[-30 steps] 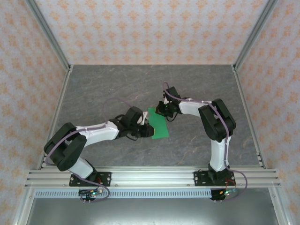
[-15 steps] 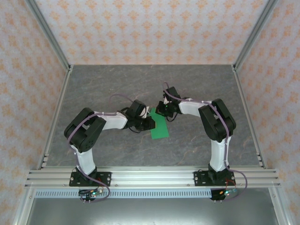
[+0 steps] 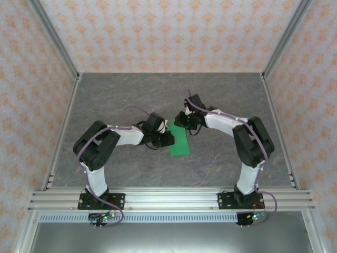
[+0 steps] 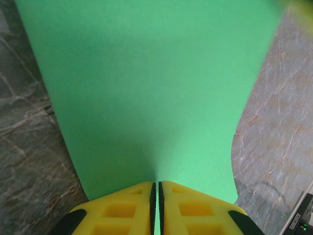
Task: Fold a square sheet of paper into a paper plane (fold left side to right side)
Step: Hold the square sheet of paper at the center of the table.
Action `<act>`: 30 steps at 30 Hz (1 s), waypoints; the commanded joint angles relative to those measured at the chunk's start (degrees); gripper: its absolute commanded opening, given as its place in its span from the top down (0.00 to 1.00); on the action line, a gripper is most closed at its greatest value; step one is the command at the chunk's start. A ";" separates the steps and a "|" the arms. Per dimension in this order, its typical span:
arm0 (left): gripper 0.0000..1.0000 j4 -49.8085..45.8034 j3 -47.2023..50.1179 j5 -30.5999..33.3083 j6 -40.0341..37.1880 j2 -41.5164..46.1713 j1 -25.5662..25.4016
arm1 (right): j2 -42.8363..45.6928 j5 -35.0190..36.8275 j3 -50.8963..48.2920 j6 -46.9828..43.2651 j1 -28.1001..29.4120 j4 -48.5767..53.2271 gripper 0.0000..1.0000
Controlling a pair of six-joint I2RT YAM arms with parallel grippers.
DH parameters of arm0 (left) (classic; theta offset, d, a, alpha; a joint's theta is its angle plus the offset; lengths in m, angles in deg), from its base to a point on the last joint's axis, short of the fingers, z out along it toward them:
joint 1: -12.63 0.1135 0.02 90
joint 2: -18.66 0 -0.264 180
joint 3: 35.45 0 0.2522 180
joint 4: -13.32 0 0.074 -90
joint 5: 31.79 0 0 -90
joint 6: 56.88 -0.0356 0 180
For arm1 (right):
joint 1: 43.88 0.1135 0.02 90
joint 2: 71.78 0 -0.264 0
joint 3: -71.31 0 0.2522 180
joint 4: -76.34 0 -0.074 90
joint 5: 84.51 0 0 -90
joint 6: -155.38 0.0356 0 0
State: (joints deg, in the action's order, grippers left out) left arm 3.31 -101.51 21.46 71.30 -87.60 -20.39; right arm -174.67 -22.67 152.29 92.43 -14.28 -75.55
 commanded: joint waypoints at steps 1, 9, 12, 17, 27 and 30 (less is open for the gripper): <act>0.86 -0.60 1.58 3.29 1.04 -2.26 -1.33 | 7.20 2.47 -3.35 -0.94 0.30 3.92 0.70; 0.86 -2.51 0.53 4.19 0.76 -1.20 -1.65 | 13.74 -0.45 -15.97 4.45 3.51 1.37 0.81; 0.87 -2.95 0.31 4.32 0.59 -0.84 -1.70 | 11.56 -0.68 -17.30 5.34 4.66 0.22 0.83; 0.87 -3.16 -0.21 4.28 0.76 -0.31 -1.70 | 7.19 -0.25 -17.21 5.56 5.22 0.84 0.84; 0.83 -6.27 -6.07 4.64 0.85 -0.20 -1.00 | 4.32 3.90 -18.52 3.83 5.91 6.53 0.86; 0.83 -7.16 -7.62 5.36 0.85 -1.67 -0.17 | 3.85 4.73 -18.44 3.49 5.90 7.47 0.87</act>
State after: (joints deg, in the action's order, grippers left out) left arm -1.11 -106.95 24.45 72.24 -87.69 -21.33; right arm -168.61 -21.49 135.11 96.75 -8.92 -74.04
